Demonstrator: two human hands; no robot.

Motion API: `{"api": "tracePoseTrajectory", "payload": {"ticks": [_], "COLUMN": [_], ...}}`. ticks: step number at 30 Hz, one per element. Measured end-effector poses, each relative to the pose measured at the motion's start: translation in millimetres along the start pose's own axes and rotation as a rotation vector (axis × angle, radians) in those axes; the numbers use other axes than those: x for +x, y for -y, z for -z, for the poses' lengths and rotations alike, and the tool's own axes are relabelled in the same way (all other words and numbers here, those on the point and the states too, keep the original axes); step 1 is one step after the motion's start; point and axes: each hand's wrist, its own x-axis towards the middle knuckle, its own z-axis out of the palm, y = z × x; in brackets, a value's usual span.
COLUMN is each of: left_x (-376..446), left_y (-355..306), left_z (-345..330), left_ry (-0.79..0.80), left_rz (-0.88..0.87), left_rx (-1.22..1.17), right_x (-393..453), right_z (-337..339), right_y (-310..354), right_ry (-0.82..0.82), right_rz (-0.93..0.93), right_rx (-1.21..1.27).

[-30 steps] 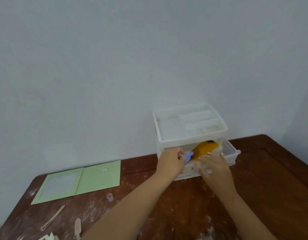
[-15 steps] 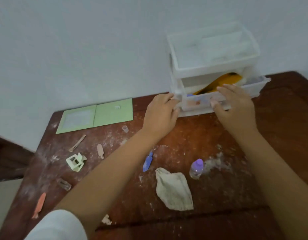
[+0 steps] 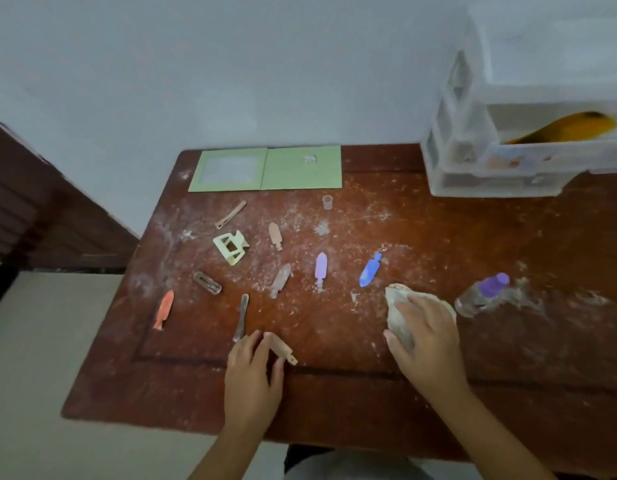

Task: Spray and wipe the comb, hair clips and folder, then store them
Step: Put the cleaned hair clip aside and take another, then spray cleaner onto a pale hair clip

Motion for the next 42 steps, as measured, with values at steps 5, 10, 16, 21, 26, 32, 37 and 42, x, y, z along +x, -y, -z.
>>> {"api": "tracePoseTrajectory", "payload": {"ticks": [5, 10, 16, 21, 26, 32, 37, 42], "left_x": [-4, 0, 3, -1, -3, 0, 1, -4], "left_y": [3, -13, -26, -21, -16, -18, -35, -49], "left_z": [9, 21, 17, 20, 25, 33, 45, 57], "left_ry": [0.038, 0.099, 0.173, 0.147, 0.094, 0.118, 0.221, 0.245], "left_rz": [0.112, 0.148, 0.110, 0.076, 0.164, 0.525, 0.665, 0.654], "left_rx": [-0.088, -0.045, 0.030, 0.039, -0.225, -0.858, -1.258, -1.424], "right_x": [0, -6, 20, 29, 23, 8, 0, -2], "right_z": [-5, 21, 41, 43, 59, 67, 50, 48], "right_y": [3, 6, -21, -27, -5, 48, 73, 78], "right_ry": [-0.038, -0.212, -0.298, -0.217, -0.280, 0.019, 0.279, 0.294], "right_rz": [-0.029, -0.408, -0.670, -0.663, -0.504, -0.313, -0.284, -0.347], "right_rx": [-0.034, 0.242, 0.337, 0.366, 0.427, 0.597, 0.819, 1.056]}}
